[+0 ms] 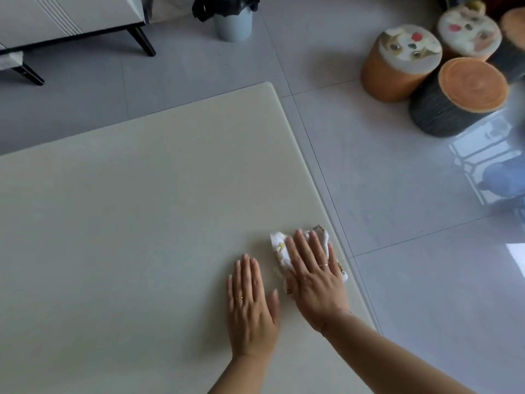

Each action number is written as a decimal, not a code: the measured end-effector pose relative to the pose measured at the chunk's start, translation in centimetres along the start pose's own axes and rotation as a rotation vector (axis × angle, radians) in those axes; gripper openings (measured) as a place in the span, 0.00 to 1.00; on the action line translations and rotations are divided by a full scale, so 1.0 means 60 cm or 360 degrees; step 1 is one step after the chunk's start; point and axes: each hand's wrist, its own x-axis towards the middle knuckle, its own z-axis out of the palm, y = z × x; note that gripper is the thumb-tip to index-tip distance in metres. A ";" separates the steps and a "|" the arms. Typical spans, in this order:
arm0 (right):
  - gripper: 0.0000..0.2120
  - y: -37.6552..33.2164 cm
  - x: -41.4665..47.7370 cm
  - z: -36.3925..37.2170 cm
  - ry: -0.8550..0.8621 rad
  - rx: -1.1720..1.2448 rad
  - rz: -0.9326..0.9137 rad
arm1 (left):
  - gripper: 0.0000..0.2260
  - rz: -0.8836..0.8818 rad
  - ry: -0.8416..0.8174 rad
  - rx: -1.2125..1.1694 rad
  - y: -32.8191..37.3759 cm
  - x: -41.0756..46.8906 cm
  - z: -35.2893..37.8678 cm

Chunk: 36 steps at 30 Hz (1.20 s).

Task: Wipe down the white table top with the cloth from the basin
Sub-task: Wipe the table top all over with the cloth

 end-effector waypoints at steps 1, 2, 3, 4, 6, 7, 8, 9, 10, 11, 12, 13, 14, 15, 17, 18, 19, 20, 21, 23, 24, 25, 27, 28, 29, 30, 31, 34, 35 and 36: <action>0.26 0.015 -0.009 -0.003 -0.0025 -0.0044 -0.0130 | 0.27 -0.0016 -0.0011 0.0003 0.001 -0.006 0.004; 0.26 0.035 -0.012 -0.007 -0.0050 -0.0107 -0.0229 | 0.27 -0.0025 -0.0011 0.0012 0.001 -0.008 0.006; 0.26 0.055 -0.012 -0.011 -0.0059 -0.0146 -0.0276 | 0.28 -0.0028 -0.0004 0.0016 0.001 -0.007 0.008; 0.26 0.071 -0.011 -0.015 -0.0047 -0.0137 -0.0238 | 0.28 -0.0031 0.0006 0.0013 0.001 -0.007 0.009; 0.27 0.074 -0.017 -0.014 -0.0003 -0.0024 0.0026 | 0.28 -0.0039 0.0016 -0.0003 0.001 -0.007 0.013; 0.28 0.061 -0.025 -0.008 0.0037 0.0044 0.0181 | 0.28 -0.0038 0.0026 -0.0009 0.000 -0.008 0.014; 0.28 0.042 -0.038 0.000 0.0059 0.0087 0.0304 | 0.28 -0.0034 0.0043 -0.0009 0.000 -0.009 0.016; 0.28 0.025 -0.056 0.008 0.0063 0.0104 0.0355 | 0.28 -0.0031 0.0059 -0.0005 -0.001 -0.009 0.018; 0.28 0.014 -0.078 0.016 0.0055 0.0100 0.0326 | 0.29 -0.0031 0.0072 0.0000 -0.002 -0.010 0.020; 0.27 0.012 -0.101 0.023 0.0040 0.0075 0.0221 | 0.29 -0.0031 0.0080 0.0005 -0.002 -0.010 0.021; 0.26 0.021 -0.123 0.026 0.0008 0.0039 0.0066 | 0.29 -0.0032 0.0080 0.0010 -0.002 -0.010 0.022; 0.26 0.037 -0.139 0.025 -0.0031 -0.0011 -0.0090 | 0.29 -0.0033 0.0076 0.0015 -0.002 -0.011 0.022; 0.25 0.060 -0.150 0.021 -0.0052 -0.0071 -0.0199 | 0.29 -0.0033 0.0076 0.0018 -0.002 -0.012 0.021; 0.26 0.083 -0.155 0.017 -0.0058 -0.0122 -0.0231 | 0.29 -0.0034 0.0085 0.0020 -0.002 -0.012 0.022; 0.26 0.115 -0.158 0.006 -0.0031 -0.0124 -0.0043 | 0.30 -0.0033 0.0116 0.0031 -0.001 -0.012 0.023; 0.27 0.117 -0.159 0.003 -0.0011 -0.0063 0.0123 | 0.30 -0.0032 0.0133 0.0035 0.000 -0.012 0.024; 0.27 0.110 -0.163 0.004 0.0031 0.0017 0.0277 | 0.29 -0.0031 0.0145 0.0035 0.000 -0.011 0.025; 0.27 0.095 -0.172 0.009 0.0067 0.0076 0.0403 | 0.29 -0.0028 0.0152 0.0031 0.000 -0.011 0.025; 0.27 0.074 -0.187 0.018 0.0080 0.0102 0.0466 | 0.29 -0.0024 0.0156 0.0026 -0.001 -0.011 0.024; 0.27 0.037 -0.235 0.042 0.0062 0.0111 0.0351 | 0.29 -0.0016 0.0163 0.0018 0.000 -0.010 0.023; 0.26 0.028 -0.263 0.054 0.0047 0.0087 0.0203 | 0.28 -0.0014 0.0170 0.0013 0.002 -0.009 0.022; 0.25 0.031 -0.287 0.062 0.0013 0.0052 0.0053 | 0.28 -0.0013 0.0179 0.0007 0.003 -0.007 0.021; 0.25 0.062 -0.316 0.063 -0.0010 -0.0035 -0.0149 | 0.28 -0.0006 0.0193 0.0004 0.001 -0.006 0.019; 0.25 0.079 -0.323 0.060 0.0004 -0.0083 -0.0158 | 0.29 0.0001 0.0201 -0.0002 0.000 -0.006 0.019; 0.25 0.095 -0.328 0.055 0.0025 -0.0114 -0.0104 | 0.29 0.0003 0.0209 -0.0012 -0.001 -0.006 0.020; 0.25 0.106 -0.333 0.050 0.0046 -0.0104 0.0019 | 0.29 0.0005 0.0214 -0.0027 -0.002 -0.007 0.021; 0.26 0.109 -0.338 0.047 0.0061 -0.0048 0.0202 | 0.30 0.0013 0.0217 -0.0040 -0.002 -0.009 0.023; 0.28 0.073 -0.354 0.062 0.0178 0.0143 0.0717 | 0.30 0.0029 0.0238 -0.0054 -0.001 -0.010 0.027; 0.28 0.054 -0.362 0.073 0.0187 0.0157 0.0781 | 0.30 0.0023 0.0240 -0.0060 -0.001 -0.011 0.028; 0.28 0.038 -0.373 0.081 0.0179 0.0156 0.0763 | 0.30 0.0021 0.0242 -0.0068 -0.003 -0.012 0.028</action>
